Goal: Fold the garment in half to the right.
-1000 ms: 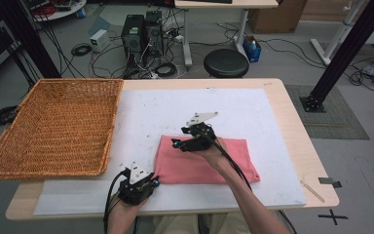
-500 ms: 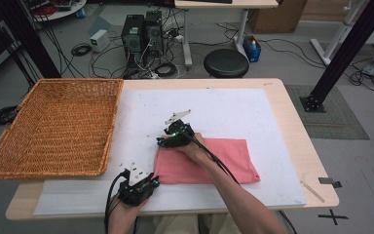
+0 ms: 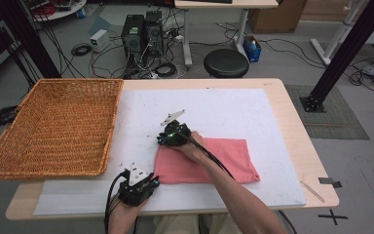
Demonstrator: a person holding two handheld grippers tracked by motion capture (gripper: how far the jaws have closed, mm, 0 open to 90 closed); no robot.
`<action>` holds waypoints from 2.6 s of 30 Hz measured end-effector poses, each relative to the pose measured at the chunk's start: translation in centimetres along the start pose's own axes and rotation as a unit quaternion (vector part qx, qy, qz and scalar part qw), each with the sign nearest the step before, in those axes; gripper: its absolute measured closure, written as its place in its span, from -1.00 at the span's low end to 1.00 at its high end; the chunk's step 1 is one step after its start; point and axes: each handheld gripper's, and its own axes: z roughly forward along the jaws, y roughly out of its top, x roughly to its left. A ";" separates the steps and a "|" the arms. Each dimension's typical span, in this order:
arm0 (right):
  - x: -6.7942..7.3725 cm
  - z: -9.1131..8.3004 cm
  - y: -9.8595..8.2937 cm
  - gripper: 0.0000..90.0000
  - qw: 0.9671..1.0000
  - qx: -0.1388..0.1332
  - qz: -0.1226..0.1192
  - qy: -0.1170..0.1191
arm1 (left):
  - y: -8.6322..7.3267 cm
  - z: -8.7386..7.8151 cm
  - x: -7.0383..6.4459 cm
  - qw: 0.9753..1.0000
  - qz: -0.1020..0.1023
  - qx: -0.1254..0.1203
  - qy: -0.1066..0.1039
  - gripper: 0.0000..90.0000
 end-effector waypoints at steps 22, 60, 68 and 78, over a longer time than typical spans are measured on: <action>1.8 0.6 2.5 0.92 0.999 -0.007 -0.034 0.001 | -0.8 -2.2 1.1 0.999 -0.020 -0.025 0.033 0.73; -0.6 -5.5 1.2 0.92 0.998 -0.047 -0.033 -0.003 | 3.4 -0.1 -3.2 0.994 0.031 -0.087 -0.051 0.73; -2.4 -8.3 -1.0 0.92 0.998 -0.057 -0.014 -0.023 | 4.8 2.2 -5.7 0.992 0.048 -0.084 -0.079 0.73; -4.3 -11.2 -3.9 0.91 0.997 -0.061 0.002 -0.046 | 6.2 4.9 -9.0 0.989 0.063 -0.083 -0.108 0.73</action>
